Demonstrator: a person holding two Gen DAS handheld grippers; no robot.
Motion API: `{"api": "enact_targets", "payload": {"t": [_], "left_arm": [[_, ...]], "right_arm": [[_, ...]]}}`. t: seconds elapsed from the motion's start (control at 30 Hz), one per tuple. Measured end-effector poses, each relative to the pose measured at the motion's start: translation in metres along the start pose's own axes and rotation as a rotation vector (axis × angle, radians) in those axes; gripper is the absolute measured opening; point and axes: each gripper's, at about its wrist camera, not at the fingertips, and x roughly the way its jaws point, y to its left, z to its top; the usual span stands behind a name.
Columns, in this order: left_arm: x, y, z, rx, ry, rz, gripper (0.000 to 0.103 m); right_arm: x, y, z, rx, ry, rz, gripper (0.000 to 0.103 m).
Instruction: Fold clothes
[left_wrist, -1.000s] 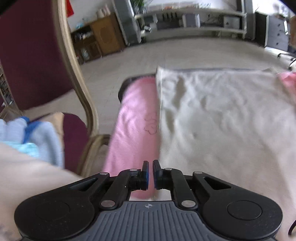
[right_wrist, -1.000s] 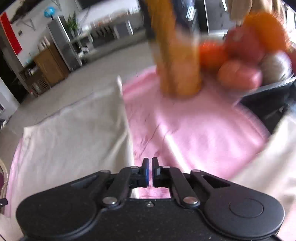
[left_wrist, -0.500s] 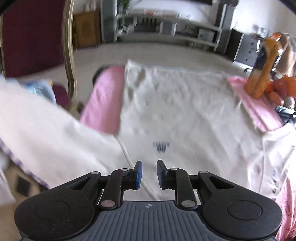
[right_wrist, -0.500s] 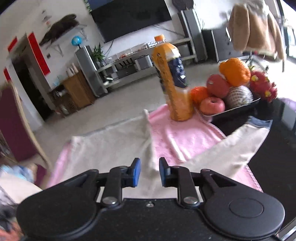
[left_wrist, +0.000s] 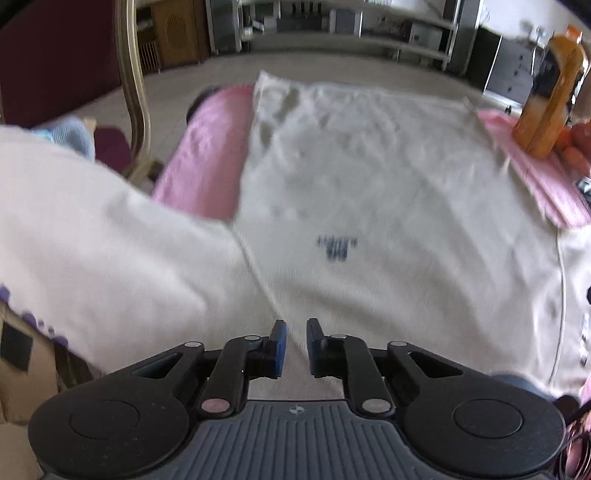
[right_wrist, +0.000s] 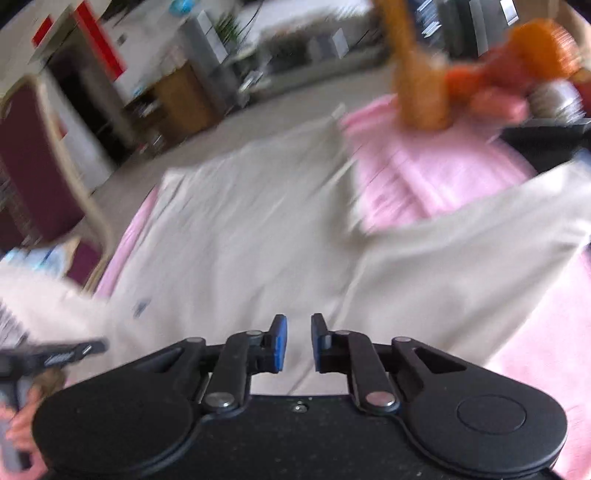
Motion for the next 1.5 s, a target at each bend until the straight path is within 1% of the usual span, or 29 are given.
{"api": "enact_targets", "payload": {"t": [0.03, 0.17, 0.27, 0.3, 0.33, 0.4, 0.47, 0.5, 0.53, 0.57, 0.63, 0.73, 0.8, 0.83, 0.93, 1.0, 1.03, 1.1, 1.13, 1.17, 1.27, 1.37, 1.43, 1.47, 1.5], "left_arm": [[0.002, 0.001, -0.003, 0.001, 0.021, -0.007, 0.011], [0.001, -0.001, -0.018, 0.048, 0.051, -0.045, 0.010], [-0.007, -0.007, -0.033, 0.104, 0.063, -0.062, 0.010], [-0.011, -0.010, -0.040, 0.127, 0.070, -0.063, 0.010], [-0.015, -0.012, -0.046, 0.150, 0.077, -0.064, 0.010], [-0.022, -0.017, -0.058, 0.193, 0.089, -0.065, 0.010], [-0.029, -0.014, -0.053, 0.183, 0.061, -0.061, 0.010], [-0.033, -0.013, -0.051, 0.178, 0.047, -0.058, 0.010], [-0.036, -0.012, -0.048, 0.173, 0.032, -0.056, 0.010], [-0.040, -0.011, -0.046, 0.168, 0.018, -0.054, 0.011], [-0.047, -0.008, -0.041, 0.158, -0.010, -0.049, 0.011], [-0.057, -0.004, -0.034, 0.142, -0.052, -0.043, 0.011], [-0.064, -0.002, -0.029, 0.132, -0.079, -0.038, 0.011], [-0.058, -0.003, -0.023, 0.129, -0.077, -0.032, 0.011], [-0.036, -0.009, -0.009, 0.121, -0.067, 0.004, 0.012], [-0.022, -0.012, -0.006, 0.118, -0.070, 0.021, 0.012], [-0.016, -0.013, -0.004, 0.116, -0.071, 0.029, 0.012], [-0.002, -0.012, -0.006, 0.109, -0.042, 0.036, 0.012], [0.002, -0.011, -0.008, 0.112, -0.026, 0.043, 0.013], [0.006, -0.011, -0.010, 0.115, -0.012, 0.050, 0.018], [0.002, -0.010, -0.013, 0.116, -0.001, 0.074, 0.018], [-0.002, -0.007, -0.023, 0.124, 0.032, 0.103, 0.019], [-0.009, -0.005, -0.030, 0.121, 0.050, 0.103, 0.018], [-0.013, -0.003, -0.033, 0.118, 0.058, 0.101, 0.015], [-0.018, 0.000, -0.037, 0.105, 0.051, 0.084, 0.015]], "right_arm": [[0.005, 0.004, -0.002, -0.019, 0.021, 0.007, 0.013], [0.015, 0.020, -0.014, -0.105, 0.110, 0.058, 0.013], [0.020, 0.031, -0.030, -0.204, 0.220, 0.051, 0.014], [0.022, 0.033, -0.039, -0.240, 0.265, 0.035, 0.014], [0.019, 0.035, -0.047, -0.279, 0.289, 0.023, 0.014], [0.004, 0.041, -0.063, -0.368, 0.305, 0.005, 0.014], [-0.008, 0.034, -0.073, -0.355, 0.323, -0.011, 0.013], [-0.015, 0.028, -0.075, -0.330, 0.317, -0.016, 0.014], [-0.024, 0.023, -0.075, -0.304, 0.292, -0.013, 0.014], [-0.032, 0.017, -0.073, -0.276, 0.261, -0.005, 0.014], [-0.049, 0.008, -0.062, -0.216, 0.173, 0.030, 0.014], [-0.065, 0.000, -0.044, -0.169, 0.046, 0.021, 0.014], [-0.066, -0.004, -0.031, -0.139, -0.003, -0.012, 0.014], [-0.063, -0.008, -0.025, -0.115, -0.014, -0.026, 0.014], [-0.039, -0.016, -0.010, -0.052, -0.006, -0.077, 0.014], [-0.023, -0.019, -0.005, -0.035, 0.009, -0.110, 0.014], [-0.014, -0.017, -0.005, -0.046, 0.014, -0.130, 0.014], [0.001, -0.014, -0.007, -0.086, 0.036, -0.174, 0.014], [0.006, -0.014, -0.007, -0.096, 0.047, -0.181, 0.014], [0.011, -0.015, -0.008, -0.104, 0.056, -0.190, 0.014], [0.023, -0.015, -0.011, -0.137, 0.080, -0.235, 0.014], [0.017, -0.015, -0.016, -0.148, 0.104, -0.257, 0.014], [0.008, -0.019, -0.021, -0.126, 0.116, -0.259, 0.014], [0.003, -0.023, -0.023, -0.107, 0.120, -0.258, 0.013], [-0.002, -0.027, -0.025, -0.087, 0.123, -0.252, 0.014]]}}
